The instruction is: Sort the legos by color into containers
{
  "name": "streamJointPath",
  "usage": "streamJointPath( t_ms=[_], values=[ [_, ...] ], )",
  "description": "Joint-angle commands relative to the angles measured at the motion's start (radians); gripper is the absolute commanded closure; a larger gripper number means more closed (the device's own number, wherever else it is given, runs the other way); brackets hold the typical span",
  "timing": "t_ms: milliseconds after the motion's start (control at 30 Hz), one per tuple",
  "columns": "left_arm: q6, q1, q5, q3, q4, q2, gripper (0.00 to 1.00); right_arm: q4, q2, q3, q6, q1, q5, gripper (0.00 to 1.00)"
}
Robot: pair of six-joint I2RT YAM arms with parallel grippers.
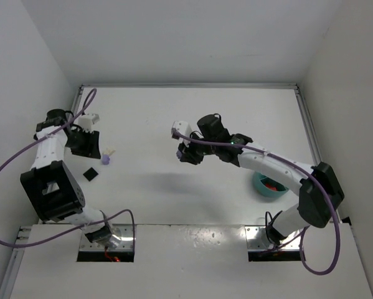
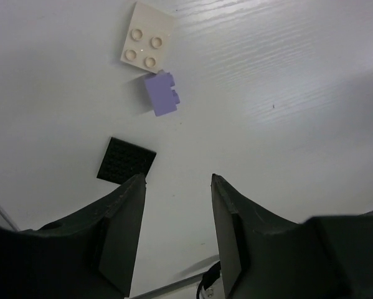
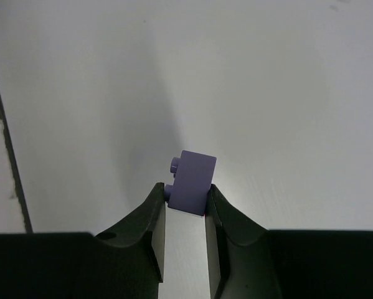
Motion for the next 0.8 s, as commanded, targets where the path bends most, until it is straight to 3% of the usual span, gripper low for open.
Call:
streamJointPath(
  t_ms=[0, 267, 767],
  values=[
    [-0.102, -0.064, -0.122, -0.037, 0.137, -0.035, 0.48, -0.096, -0.026, 0.035, 0.036, -0.016, -0.037, 0.97],
    [-0.247, -0.163, -0.212, -0.082, 0.245, 0.023, 0.53, -0.137, -0.035, 0.054, 0.082, -0.055, -0.076, 0.97],
    [-0.333, -0.194, -0.242, -0.1, 0.306, 0.144, 0.55, -0.168, -0.043, 0.057, 0.093, -0.105, -0.094, 0.97]
  ],
)
